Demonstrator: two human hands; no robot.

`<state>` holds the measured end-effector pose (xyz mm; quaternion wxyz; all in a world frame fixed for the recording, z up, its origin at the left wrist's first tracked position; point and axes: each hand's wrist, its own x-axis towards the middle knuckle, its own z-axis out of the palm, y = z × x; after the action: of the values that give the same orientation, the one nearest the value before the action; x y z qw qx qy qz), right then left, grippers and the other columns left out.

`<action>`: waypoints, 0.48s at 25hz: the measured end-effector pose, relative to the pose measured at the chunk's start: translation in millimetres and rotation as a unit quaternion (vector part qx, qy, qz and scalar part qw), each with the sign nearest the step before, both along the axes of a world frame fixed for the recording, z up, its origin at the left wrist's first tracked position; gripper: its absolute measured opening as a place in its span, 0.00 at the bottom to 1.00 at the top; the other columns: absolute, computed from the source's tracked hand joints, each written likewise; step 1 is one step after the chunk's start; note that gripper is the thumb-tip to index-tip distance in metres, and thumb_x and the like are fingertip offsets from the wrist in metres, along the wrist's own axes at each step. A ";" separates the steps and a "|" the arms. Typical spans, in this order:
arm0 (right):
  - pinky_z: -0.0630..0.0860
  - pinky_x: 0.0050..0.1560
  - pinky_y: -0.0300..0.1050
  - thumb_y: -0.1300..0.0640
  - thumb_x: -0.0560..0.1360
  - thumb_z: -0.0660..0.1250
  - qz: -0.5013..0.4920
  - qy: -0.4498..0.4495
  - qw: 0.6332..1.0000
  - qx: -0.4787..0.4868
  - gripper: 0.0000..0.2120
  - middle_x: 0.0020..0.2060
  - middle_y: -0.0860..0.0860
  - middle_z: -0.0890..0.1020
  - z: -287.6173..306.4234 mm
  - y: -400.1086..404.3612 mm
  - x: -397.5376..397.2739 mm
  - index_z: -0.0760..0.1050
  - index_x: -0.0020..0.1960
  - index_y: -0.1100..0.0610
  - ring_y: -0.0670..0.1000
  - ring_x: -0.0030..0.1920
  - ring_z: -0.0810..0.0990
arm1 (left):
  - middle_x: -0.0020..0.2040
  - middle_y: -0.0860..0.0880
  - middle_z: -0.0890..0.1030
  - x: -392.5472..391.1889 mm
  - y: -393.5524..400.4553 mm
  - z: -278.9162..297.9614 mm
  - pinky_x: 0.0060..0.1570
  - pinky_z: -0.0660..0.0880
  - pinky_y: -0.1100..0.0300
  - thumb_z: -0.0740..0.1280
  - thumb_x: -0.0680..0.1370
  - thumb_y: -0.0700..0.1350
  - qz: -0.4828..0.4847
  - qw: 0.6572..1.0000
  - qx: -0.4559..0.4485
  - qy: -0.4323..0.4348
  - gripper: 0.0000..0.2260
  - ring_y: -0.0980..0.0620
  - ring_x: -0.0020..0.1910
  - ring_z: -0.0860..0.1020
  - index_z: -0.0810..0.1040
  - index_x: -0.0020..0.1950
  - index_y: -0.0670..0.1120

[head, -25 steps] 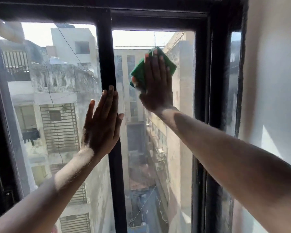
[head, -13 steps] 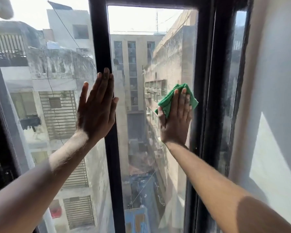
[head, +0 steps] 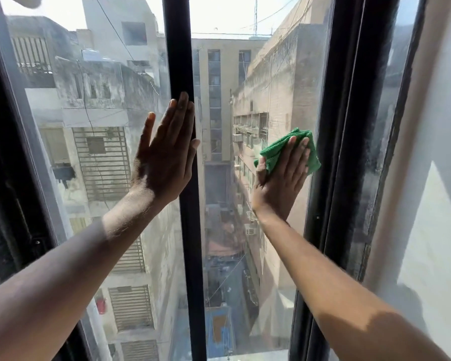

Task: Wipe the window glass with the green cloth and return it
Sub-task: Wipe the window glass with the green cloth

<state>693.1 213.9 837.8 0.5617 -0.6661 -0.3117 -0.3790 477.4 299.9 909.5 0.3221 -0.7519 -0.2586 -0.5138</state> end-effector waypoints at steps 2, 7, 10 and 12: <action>0.53 0.89 0.62 0.43 0.86 0.61 -0.002 -0.068 0.994 -0.086 0.38 0.89 0.58 0.50 -46.8 7.5 -14.4 0.51 0.89 0.57 0.59 0.89 0.49 | 0.93 0.46 0.52 0.3 -0.6 -1.4 0.90 0.49 0.42 0.50 0.93 0.50 0.002 1.000 0.004 -0.008 0.28 0.48 0.92 0.54 0.52 0.93 0.44; 0.60 0.87 0.56 0.52 0.77 0.77 0.036 -0.348 0.889 -0.295 0.47 0.89 0.52 0.54 -132.2 -57.3 45.2 0.55 0.88 0.51 0.53 0.89 0.54 | 0.93 0.49 0.54 0.0 -0.1 -2.1 0.87 0.49 0.44 0.50 0.93 0.51 0.017 0.999 0.026 -0.022 0.27 0.52 0.92 0.55 0.53 0.93 0.47; 0.76 0.77 0.49 0.45 0.84 0.61 0.158 -0.062 0.976 -0.138 0.31 0.82 0.53 0.73 -112.0 -51.3 -15.3 0.65 0.86 0.52 0.50 0.79 0.74 | 0.93 0.50 0.53 7.0 -5.4 -6.4 0.84 0.52 0.44 0.52 0.93 0.50 -0.003 0.999 -0.015 -0.045 0.28 0.53 0.92 0.55 0.52 0.93 0.48; 0.84 0.67 0.56 0.42 0.83 0.61 0.302 0.167 0.938 -0.001 0.29 0.69 0.58 0.85 -72.5 -45.5 -50.0 0.75 0.79 0.55 0.54 0.65 0.85 | 0.93 0.49 0.55 7.0 -10.7 -2.0 0.82 0.55 0.44 0.55 0.92 0.49 -0.007 0.999 -0.023 -0.048 0.28 0.50 0.91 0.58 0.55 0.92 0.47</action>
<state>643.1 168.4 765.3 0.6927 -0.5951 -0.4007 -0.0741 484.4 289.1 907.5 0.2885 -0.7353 -0.2802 -0.5455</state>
